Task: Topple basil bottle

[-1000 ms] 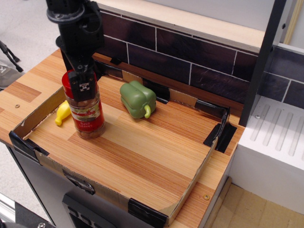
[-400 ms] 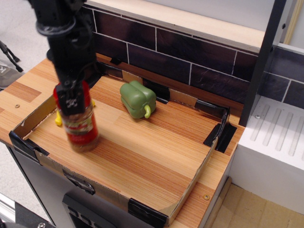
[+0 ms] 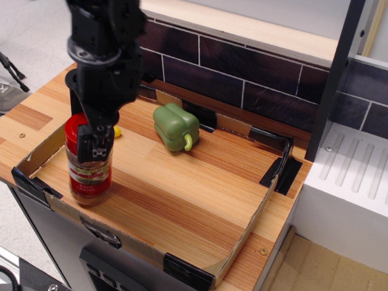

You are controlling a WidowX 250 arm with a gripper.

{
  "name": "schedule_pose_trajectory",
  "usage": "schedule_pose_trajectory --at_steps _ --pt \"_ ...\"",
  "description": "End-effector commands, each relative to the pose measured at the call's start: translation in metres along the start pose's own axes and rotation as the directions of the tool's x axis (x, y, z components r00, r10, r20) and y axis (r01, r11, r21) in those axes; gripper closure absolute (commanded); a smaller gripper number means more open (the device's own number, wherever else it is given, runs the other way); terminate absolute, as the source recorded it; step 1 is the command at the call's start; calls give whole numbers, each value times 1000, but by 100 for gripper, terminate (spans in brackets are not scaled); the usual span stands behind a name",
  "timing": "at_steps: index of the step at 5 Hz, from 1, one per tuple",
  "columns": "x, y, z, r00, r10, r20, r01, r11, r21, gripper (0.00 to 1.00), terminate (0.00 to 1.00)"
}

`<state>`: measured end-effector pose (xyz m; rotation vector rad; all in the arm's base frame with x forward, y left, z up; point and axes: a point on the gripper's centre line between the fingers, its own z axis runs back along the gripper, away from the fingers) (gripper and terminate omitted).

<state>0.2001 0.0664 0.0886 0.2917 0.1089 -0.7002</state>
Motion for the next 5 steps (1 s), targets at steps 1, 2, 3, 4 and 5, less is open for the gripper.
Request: schedule_pose_trajectory --at_steps 1,2,3,4,5 --pt "7 -4 4 996 55 -69 -47 992 116 100 0" --pt "15 -12 -1 987 88 -131 -70 988 139 100 0" --pt "31 -21 -5 975 101 -196 -74 987 141 100 0" --pt "49 -30 -18 964 96 -248 -64 989 134 100 0" --pt "64 -37 -23 983 97 -155 -89 994 57 100 0"
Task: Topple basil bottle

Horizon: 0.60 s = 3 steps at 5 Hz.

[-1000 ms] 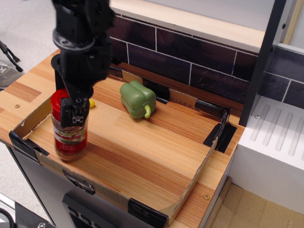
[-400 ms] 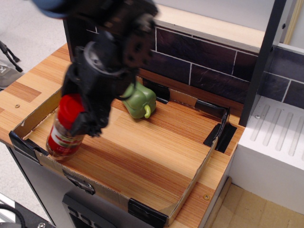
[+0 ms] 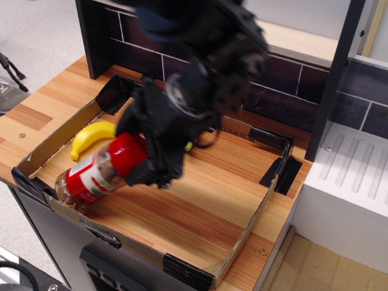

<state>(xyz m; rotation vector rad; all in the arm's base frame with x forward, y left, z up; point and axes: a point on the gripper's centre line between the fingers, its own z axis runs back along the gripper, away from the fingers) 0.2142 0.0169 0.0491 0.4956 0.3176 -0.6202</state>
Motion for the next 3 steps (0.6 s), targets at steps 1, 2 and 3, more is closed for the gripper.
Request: schedule_pose_trajectory --at_steps 1,2,3 --pt "25 -1 4 975 73 209 -35 983 -181 100 0" --pt "33 -5 7 949 110 297 -38 970 -241 100 0" --pt "44 -9 5 920 180 348 -69 949 -306 100 0"
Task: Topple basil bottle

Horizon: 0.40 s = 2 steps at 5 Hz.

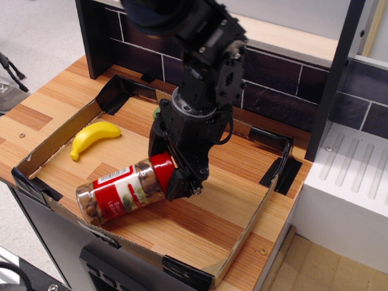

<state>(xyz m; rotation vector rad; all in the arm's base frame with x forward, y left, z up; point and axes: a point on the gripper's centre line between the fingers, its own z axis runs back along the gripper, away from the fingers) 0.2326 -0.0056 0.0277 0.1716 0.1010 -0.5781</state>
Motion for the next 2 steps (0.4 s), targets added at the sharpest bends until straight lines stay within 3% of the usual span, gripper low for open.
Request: schedule_pose_trajectory --at_steps 1,2 --pt "15 2 2 981 94 169 -91 996 -25 0 0" --pt "12 2 15 970 124 208 -115 992 -56 0 0"
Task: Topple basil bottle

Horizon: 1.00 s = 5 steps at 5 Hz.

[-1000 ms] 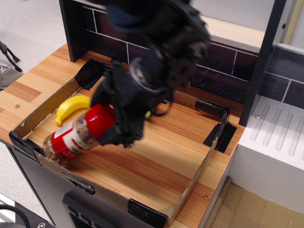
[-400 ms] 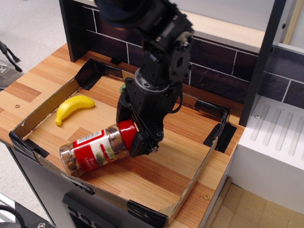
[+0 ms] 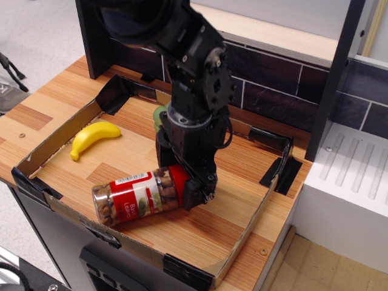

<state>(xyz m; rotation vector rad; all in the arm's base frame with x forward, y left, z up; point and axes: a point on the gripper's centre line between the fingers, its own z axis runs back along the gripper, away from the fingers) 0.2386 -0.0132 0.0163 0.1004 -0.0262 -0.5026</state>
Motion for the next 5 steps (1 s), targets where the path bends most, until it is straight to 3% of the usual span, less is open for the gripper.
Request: schedule_pose_trajectory --at_steps 1,2,3,4,5 --pt "5 10 47 990 90 107 -87 996 -26 0 0" --pt "6 21 81 982 151 112 -141 985 -96 0 0" --pt "8 39 109 952 282 115 -271 957 -106 0 0" --pt "8 39 109 952 282 115 -271 957 -106 0 0" --pt "8 39 109 952 282 115 -271 957 -106 0 100"
